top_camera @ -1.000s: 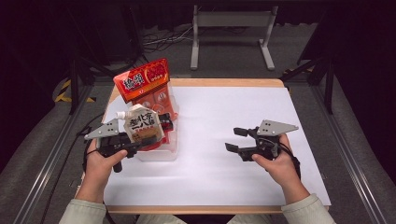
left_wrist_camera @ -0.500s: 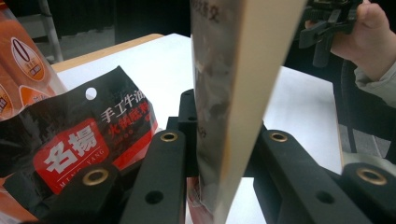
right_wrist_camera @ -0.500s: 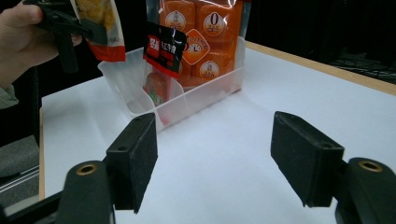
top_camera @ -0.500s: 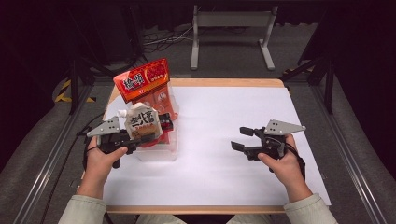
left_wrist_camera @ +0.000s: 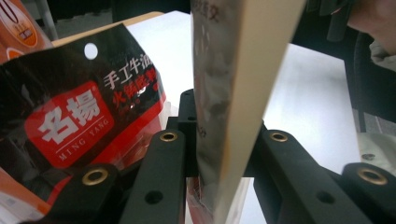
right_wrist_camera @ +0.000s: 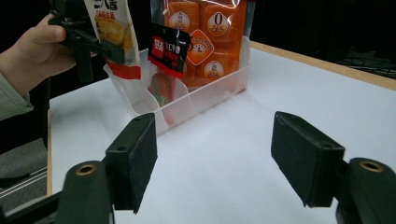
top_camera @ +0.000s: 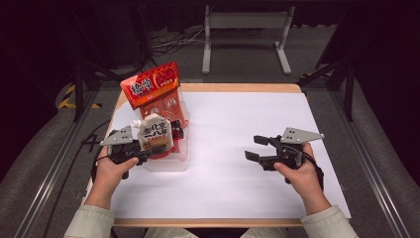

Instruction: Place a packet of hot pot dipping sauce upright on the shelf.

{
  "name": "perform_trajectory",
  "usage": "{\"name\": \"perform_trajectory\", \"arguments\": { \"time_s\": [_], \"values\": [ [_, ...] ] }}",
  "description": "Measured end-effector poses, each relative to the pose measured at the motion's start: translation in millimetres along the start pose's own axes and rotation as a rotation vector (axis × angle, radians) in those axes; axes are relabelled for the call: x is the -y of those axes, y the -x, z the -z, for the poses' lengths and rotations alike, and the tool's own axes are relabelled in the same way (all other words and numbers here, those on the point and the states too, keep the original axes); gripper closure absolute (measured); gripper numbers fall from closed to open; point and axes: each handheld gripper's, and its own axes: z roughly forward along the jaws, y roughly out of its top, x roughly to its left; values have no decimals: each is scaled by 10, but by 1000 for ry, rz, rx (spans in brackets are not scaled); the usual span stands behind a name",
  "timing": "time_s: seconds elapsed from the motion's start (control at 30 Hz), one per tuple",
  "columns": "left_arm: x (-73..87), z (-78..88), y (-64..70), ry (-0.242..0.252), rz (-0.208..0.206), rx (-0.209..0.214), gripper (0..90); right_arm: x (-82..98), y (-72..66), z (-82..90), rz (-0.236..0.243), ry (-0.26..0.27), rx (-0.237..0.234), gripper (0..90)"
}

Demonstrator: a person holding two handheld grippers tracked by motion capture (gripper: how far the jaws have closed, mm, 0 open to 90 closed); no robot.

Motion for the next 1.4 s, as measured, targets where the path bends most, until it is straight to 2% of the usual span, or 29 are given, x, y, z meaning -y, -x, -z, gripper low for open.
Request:
{"name": "perform_trajectory", "arguments": {
  "time_s": [0.1, 0.13, 0.27, 0.5, 0.57, 0.67, 0.87, 1.0, 1.17, 1.4],
  "values": [
    [8, -14, -11, -11, -8, -3, 779, 6, -1, -7, -2, -1, -5, 320],
    [16, -26, -7, -30, -4, 4, 779, 8, -2, -10, -3, 0, -6, 320],
    [21, -40, -9, -37, -2, 7, 779, 9, -6, -16, -3, -2, -8, 320],
    [15, -44, 2, -49, 35, 19, 771, 14, -4, -19, -10, 1, -12, 317],
    [11, -38, -5, -52, 31, 17, 769, 15, -2, -19, -12, 1, -12, 316],
    [21, -15, -9, -45, 54, 27, 768, 18, -1, -20, -15, -1, -13, 315],
    [58, 14, -26, -82, 79, 16, 750, 17, 0, -21, -17, 2, -14, 311],
    [76, 4, -29, -111, 72, 12, 741, 16, 3, -14, -22, 6, -15, 309],
    [143, -7, -43, -94, 110, 15, 752, 19, 7, -15, -24, 7, -16, 307],
    [175, -5, -63, -112, 132, -22, 738, 24, 15, -21, -29, 7, -19, 305]
  ]
}}
